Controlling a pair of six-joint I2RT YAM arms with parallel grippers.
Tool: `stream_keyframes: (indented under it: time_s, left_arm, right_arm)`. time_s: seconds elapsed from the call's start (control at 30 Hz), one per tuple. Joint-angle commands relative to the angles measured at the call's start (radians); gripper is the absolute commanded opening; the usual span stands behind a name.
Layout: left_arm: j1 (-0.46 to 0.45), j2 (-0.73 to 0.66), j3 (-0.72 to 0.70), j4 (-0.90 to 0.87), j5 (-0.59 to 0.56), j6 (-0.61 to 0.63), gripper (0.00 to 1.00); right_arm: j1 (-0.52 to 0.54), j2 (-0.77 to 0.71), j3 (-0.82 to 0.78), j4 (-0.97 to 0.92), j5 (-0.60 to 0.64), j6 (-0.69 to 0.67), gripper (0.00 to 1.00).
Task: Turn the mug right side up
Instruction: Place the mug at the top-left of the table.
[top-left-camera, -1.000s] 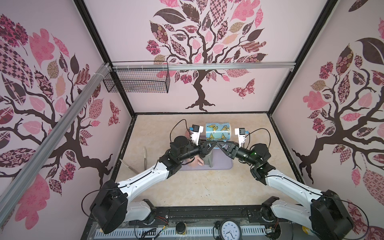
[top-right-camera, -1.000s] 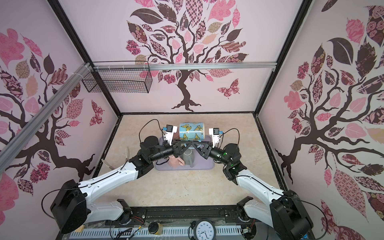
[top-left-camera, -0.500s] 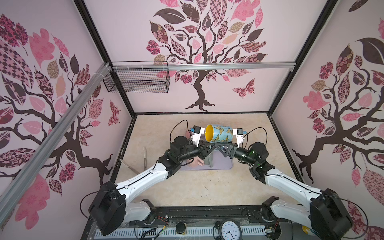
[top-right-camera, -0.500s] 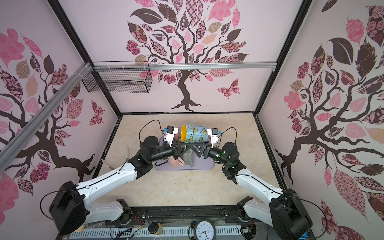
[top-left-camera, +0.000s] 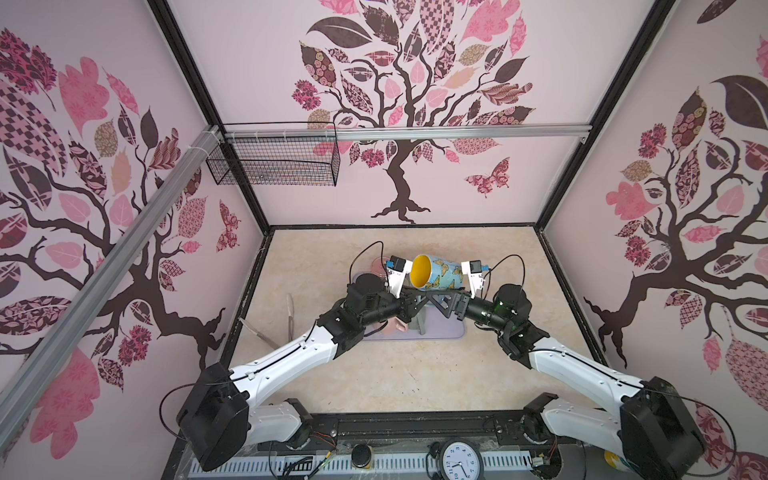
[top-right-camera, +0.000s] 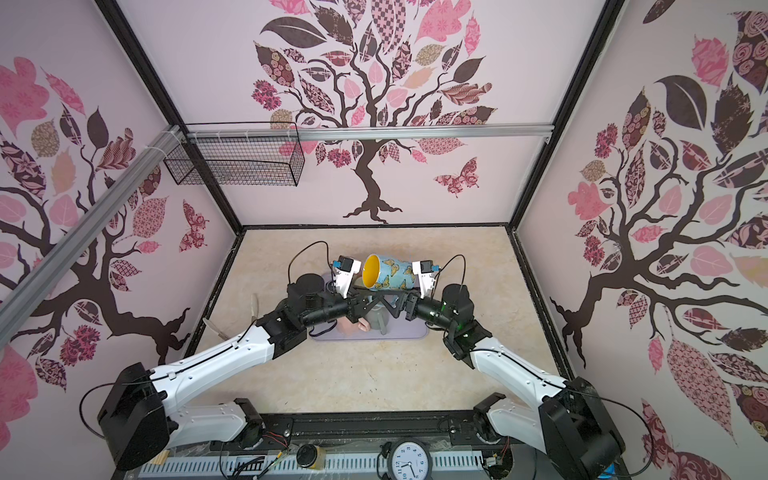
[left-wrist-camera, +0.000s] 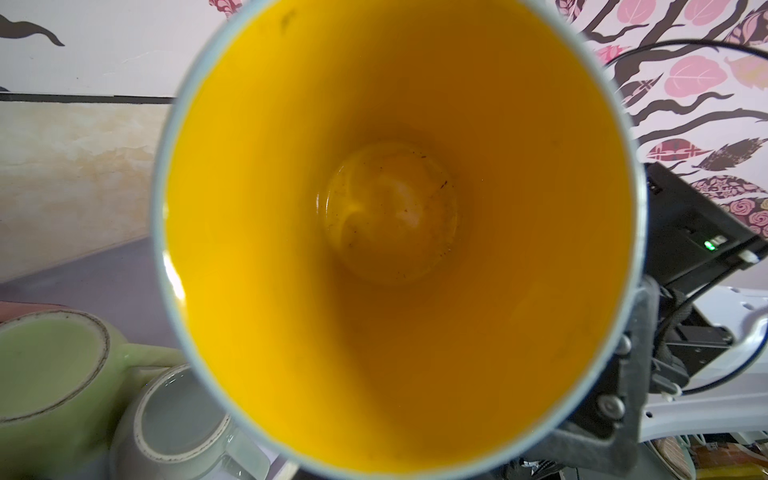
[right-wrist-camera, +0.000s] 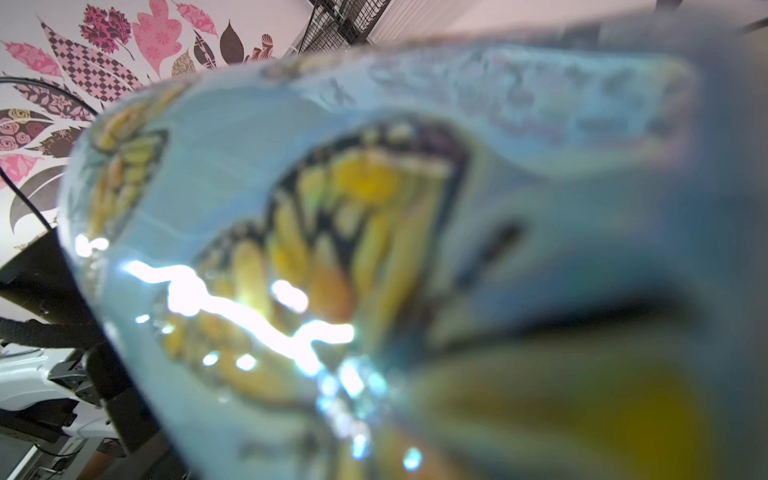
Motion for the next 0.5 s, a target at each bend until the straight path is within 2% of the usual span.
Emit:
stream_keyframes:
  time_s: [0.0, 0.47]
  left_arm:
    - [-0.015, -0.044, 0.077, 0.062, 0.002, 0.031, 0.0]
    - [-0.015, -0.051, 0.083, 0.029, -0.1, 0.035, 0.0]
  right_arm:
    - [0.005, -0.033, 0.016, -0.004, 0.049, -0.047, 0.99]
    - [0.005, -0.104, -0.008, -0.085, 0.127, -0.092, 0.99]
